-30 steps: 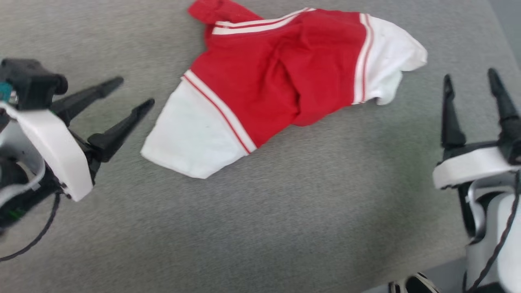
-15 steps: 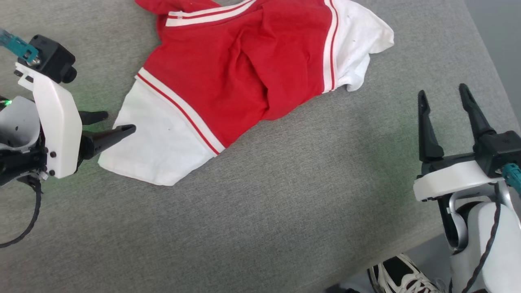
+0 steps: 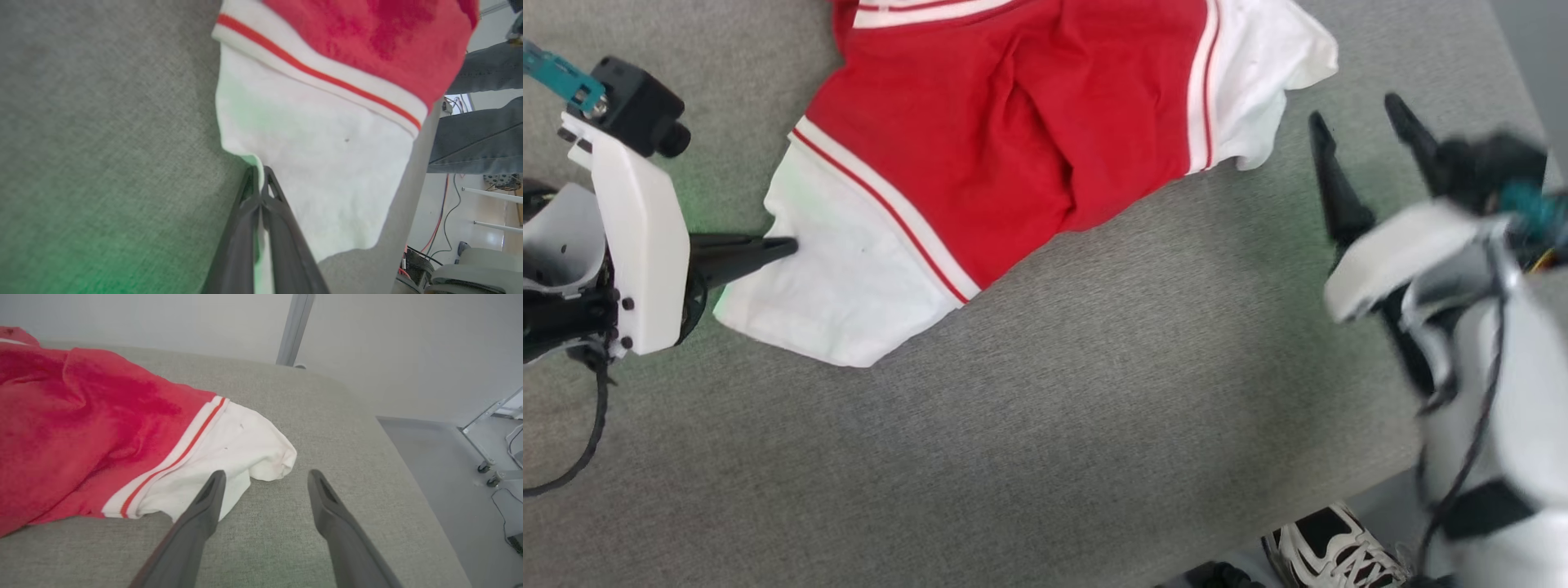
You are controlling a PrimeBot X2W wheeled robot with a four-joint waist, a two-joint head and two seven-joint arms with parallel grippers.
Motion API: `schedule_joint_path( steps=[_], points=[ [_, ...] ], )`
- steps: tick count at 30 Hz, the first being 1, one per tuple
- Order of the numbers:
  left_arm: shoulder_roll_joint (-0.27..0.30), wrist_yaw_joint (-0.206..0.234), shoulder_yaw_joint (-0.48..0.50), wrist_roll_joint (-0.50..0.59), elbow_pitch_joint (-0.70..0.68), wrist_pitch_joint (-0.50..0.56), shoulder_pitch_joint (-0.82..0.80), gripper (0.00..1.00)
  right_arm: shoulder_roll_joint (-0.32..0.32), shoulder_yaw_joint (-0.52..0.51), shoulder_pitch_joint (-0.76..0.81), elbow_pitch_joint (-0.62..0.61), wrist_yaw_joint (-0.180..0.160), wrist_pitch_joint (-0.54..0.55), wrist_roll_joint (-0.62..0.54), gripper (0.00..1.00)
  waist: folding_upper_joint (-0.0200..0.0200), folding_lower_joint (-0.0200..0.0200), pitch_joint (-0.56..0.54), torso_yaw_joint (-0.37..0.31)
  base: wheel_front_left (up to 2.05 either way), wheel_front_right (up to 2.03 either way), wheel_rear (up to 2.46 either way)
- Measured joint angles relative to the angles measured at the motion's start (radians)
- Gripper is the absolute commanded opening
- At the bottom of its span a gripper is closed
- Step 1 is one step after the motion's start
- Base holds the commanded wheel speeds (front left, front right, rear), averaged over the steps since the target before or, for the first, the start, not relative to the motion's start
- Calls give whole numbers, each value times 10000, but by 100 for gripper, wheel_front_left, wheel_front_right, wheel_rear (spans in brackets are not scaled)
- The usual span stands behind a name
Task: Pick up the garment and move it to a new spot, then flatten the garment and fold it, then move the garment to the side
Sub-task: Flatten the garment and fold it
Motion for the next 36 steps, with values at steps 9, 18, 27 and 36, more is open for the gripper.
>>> schedule_joint_path(
  steps=[9, 18, 27, 36],
  points=[
    [-157, -15, -94, 67, -790, -268, -662, 0, -1952, 184, -2919, 1127, 0, 3787, 2686, 100, 0, 0, 778, 576, 0, 0, 0],
    [-178, -82, -253, 23, -1538, -606, -1241, 0, -2362, 309, -3848, 1891, -6, 5455, 3795, 100, 1, 0, 1556, 1165, 0, 0, 0],
    [-56, -109, -502, 10, -1749, -941, -1564, 0, -2525, 849, -4146, 1960, -10, 5833, 4073, 0, 1, 0, 1861, 1236, 0, 0, 0],
    [-593, -4, -723, 50, -901, -2617, -1523, 0, -2894, 846, -4194, 1756, 2, 5024, 3638, 0, 0, 0, 1193, 1314, 0, 0, 0]
  ],
)
